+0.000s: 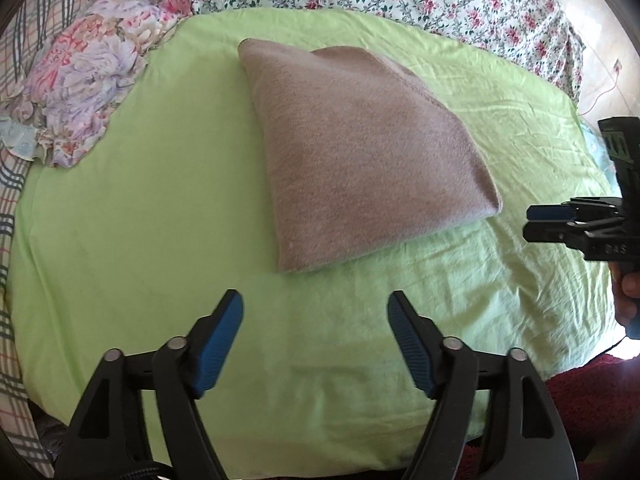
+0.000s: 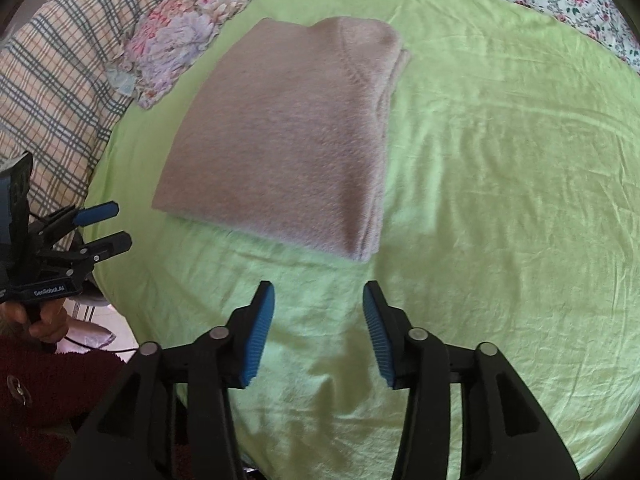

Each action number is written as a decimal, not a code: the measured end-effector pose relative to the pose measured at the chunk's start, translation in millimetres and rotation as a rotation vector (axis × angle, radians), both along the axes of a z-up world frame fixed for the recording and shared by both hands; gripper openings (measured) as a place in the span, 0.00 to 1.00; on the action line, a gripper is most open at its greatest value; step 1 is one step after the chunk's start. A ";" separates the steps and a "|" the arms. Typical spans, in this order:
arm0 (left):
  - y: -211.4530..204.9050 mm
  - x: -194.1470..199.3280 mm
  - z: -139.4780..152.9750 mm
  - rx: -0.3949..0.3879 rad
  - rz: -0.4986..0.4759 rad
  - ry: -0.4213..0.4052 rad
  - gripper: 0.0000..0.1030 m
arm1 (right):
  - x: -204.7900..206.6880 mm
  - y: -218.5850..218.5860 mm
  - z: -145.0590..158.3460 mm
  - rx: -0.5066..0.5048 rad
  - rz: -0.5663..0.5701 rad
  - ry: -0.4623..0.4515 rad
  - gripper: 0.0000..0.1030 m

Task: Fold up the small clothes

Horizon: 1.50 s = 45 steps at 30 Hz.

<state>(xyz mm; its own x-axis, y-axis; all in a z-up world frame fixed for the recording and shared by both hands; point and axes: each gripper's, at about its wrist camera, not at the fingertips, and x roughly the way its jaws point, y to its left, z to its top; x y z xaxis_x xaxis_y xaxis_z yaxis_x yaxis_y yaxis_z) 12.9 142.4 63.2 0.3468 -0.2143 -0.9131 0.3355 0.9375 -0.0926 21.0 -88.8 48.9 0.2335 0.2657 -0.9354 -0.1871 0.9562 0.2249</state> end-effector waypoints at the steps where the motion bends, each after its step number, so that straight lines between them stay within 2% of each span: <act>1: 1.3 -0.8 0.0 0.007 0.002 -0.002 0.77 | -2.2 2.0 -0.1 0.002 0.005 0.000 0.54; 14: 5.8 10.6 6.3 0.030 0.043 -0.020 0.78 | -1.3 -1.1 5.3 0.014 -0.034 -0.032 0.58; 25: -10.2 30.2 22.3 0.088 0.058 -0.070 0.79 | 23.9 14.0 10.9 0.033 -0.021 -0.070 0.68; 31: -12.6 27.2 16.9 0.155 0.067 -0.070 0.80 | 23.2 27.6 14.1 0.027 0.019 -0.092 0.77; 39: -5.6 29.2 8.7 0.192 0.113 -0.059 0.81 | 17.3 25.3 8.6 0.012 -0.005 -0.079 0.78; 45: -6.2 34.9 5.8 0.221 0.141 -0.050 0.81 | 17.5 24.3 11.5 -0.016 -0.021 -0.094 0.83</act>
<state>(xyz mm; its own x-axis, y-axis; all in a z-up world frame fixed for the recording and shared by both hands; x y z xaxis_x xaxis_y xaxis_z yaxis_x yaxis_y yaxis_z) 47.7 136.2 69.0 0.4046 0.0420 -0.9135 0.1994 0.9708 0.1330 38.5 -64.6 60.4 0.3261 0.2447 -0.9131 -0.1868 0.9636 0.1914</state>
